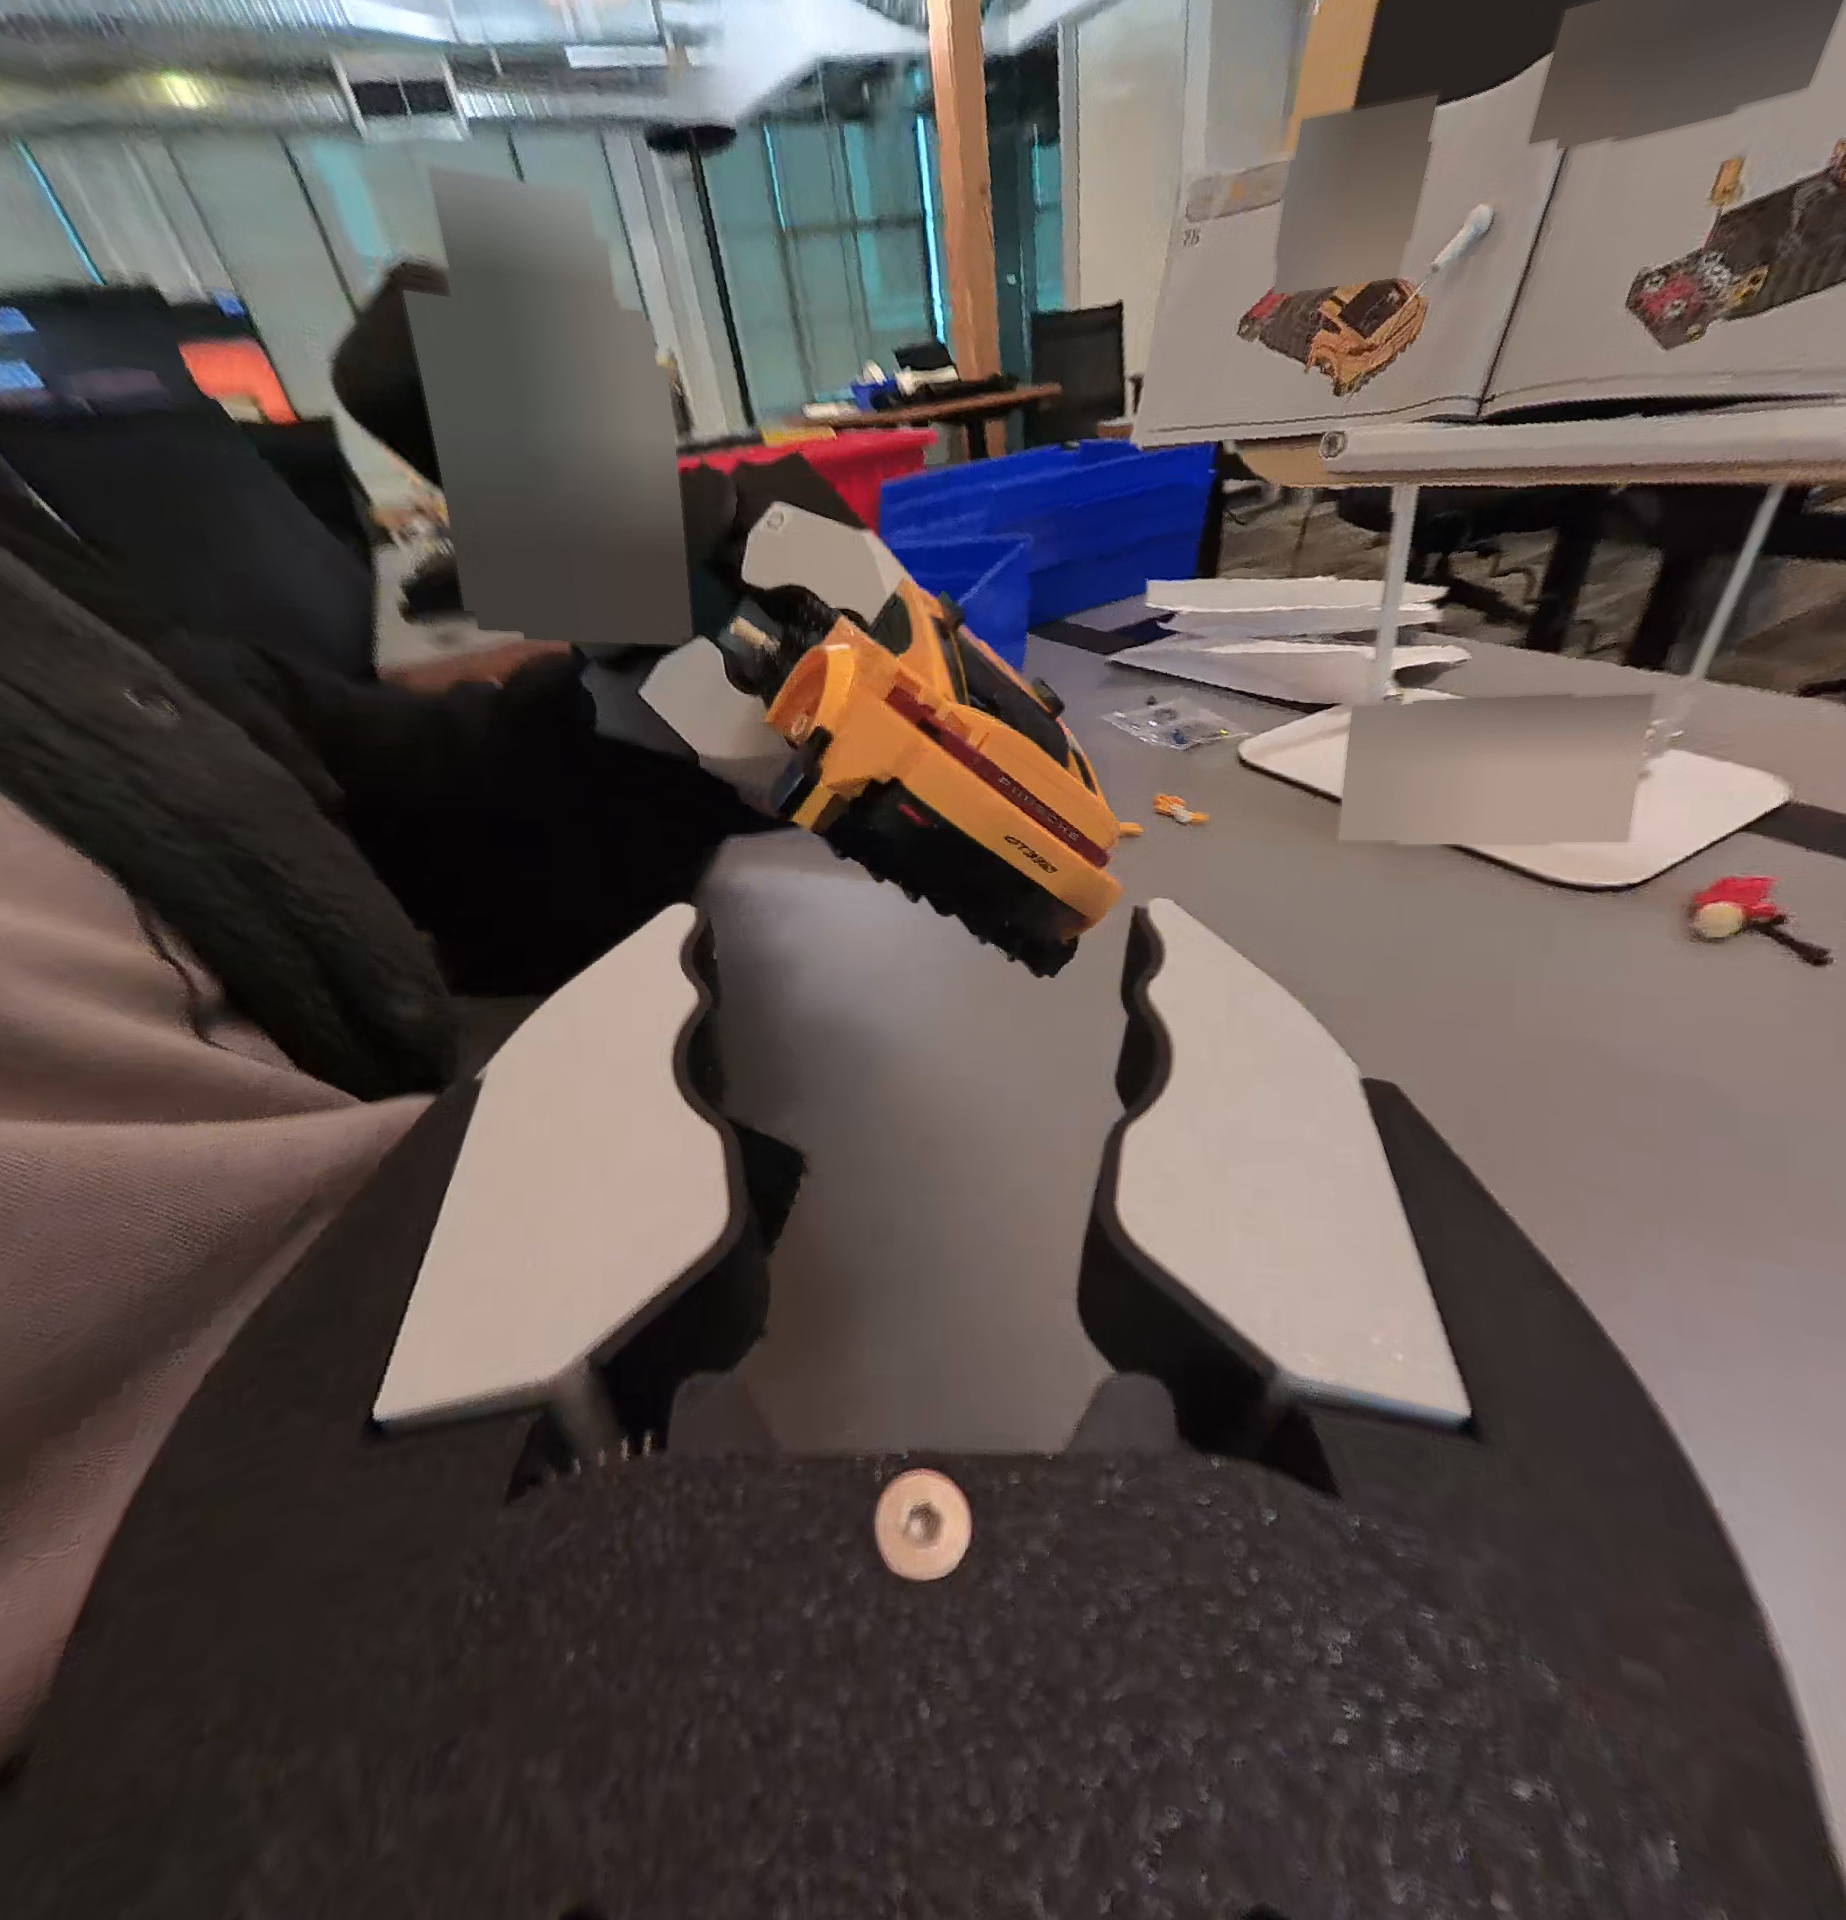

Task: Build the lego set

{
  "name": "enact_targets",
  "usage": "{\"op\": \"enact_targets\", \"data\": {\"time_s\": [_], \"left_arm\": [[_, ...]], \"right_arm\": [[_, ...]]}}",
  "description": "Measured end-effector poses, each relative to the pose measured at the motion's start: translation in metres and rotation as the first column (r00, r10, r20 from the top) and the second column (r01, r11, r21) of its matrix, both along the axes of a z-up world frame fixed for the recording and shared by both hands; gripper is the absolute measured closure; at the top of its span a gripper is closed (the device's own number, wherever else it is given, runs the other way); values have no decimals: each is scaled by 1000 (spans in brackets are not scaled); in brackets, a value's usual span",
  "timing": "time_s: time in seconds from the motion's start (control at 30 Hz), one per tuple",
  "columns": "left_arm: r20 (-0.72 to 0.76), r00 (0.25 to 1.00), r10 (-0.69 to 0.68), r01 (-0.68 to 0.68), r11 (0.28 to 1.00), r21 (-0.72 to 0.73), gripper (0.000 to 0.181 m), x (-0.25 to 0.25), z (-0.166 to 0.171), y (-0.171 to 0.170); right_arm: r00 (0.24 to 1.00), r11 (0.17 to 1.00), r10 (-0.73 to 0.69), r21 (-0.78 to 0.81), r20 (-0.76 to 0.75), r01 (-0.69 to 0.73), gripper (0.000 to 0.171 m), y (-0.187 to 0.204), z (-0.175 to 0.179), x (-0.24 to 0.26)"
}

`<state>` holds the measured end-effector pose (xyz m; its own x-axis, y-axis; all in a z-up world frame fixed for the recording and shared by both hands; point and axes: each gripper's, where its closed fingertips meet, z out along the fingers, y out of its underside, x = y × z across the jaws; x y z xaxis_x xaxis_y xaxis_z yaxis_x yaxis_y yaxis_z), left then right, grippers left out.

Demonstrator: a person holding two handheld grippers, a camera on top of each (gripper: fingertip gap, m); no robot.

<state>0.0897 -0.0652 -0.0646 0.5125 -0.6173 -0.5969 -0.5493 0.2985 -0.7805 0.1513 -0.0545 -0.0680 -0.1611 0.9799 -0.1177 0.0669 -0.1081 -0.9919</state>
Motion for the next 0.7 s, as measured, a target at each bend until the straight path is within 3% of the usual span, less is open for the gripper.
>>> {"op": "enact_targets", "data": {"time_s": [0.27,0.53,0.7], "left_arm": [[11,998,-56,56,996,-69,151,10,-13,-7],[98,985,-140,154,976,-156,151,16,-15,-15],[242,954,-178,240,936,-258,151,16,-14,-19]], "right_arm": [[999,980,-34,197,36,26,97,-9,-12,-17],[998,893,-61,449,24,44,126,-10,-12,-13],[999,887,-51,459,10,41,130,-15,-7,-13]]}}
